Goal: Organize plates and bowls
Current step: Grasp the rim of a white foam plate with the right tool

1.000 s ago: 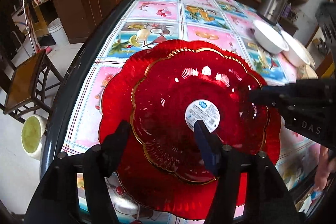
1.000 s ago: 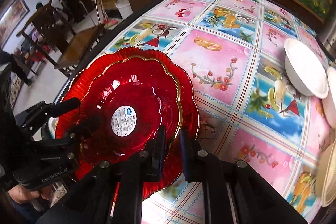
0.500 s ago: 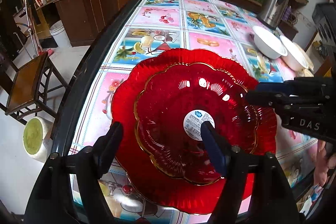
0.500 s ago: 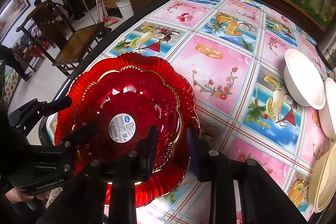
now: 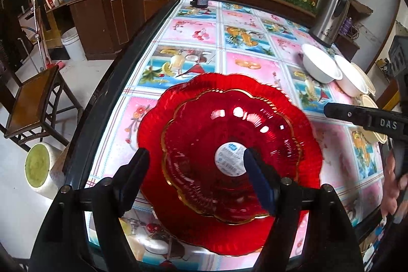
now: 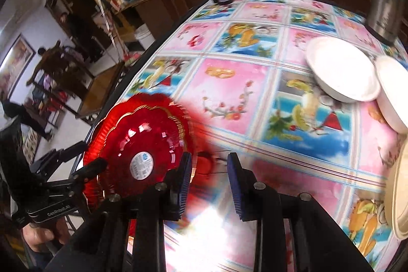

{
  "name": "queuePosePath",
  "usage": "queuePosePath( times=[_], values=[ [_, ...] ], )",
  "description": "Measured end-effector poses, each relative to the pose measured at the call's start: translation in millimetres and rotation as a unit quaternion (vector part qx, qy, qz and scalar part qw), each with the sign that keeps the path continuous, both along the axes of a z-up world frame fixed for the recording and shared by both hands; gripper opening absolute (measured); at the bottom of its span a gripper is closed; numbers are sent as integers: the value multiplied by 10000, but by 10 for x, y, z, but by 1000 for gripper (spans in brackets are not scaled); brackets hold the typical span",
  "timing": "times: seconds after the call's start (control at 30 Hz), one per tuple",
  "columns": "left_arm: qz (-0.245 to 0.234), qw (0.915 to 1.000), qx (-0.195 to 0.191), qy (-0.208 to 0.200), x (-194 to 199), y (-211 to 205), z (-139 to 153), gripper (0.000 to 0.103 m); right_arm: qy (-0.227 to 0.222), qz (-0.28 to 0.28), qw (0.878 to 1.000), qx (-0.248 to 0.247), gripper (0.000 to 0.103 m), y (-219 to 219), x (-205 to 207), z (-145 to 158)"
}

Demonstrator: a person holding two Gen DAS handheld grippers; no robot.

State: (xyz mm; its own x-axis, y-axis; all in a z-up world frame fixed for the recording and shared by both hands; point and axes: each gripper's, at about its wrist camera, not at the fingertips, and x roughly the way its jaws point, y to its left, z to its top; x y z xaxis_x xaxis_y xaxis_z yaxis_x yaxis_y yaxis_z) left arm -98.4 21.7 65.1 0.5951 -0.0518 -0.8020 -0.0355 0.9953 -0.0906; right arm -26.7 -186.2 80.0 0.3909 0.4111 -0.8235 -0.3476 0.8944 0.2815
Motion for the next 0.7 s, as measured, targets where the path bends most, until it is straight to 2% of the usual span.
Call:
queuePosePath(
  times=[0.4, 0.57, 0.7],
  values=[
    [-592, 9982, 10, -112, 25, -492, 148, 76, -17, -1217, 9920, 327, 31, -971, 251, 28],
    [-846, 9964, -4, -62, 60, -697, 148, 76, -46, -1979, 9789, 515, 34, -1331, 495, 54],
    [-976, 9952, -27, -41, 71, -794, 148, 76, 184, -2450, 9666, 735, 36, -1498, 774, -64]
  ],
)
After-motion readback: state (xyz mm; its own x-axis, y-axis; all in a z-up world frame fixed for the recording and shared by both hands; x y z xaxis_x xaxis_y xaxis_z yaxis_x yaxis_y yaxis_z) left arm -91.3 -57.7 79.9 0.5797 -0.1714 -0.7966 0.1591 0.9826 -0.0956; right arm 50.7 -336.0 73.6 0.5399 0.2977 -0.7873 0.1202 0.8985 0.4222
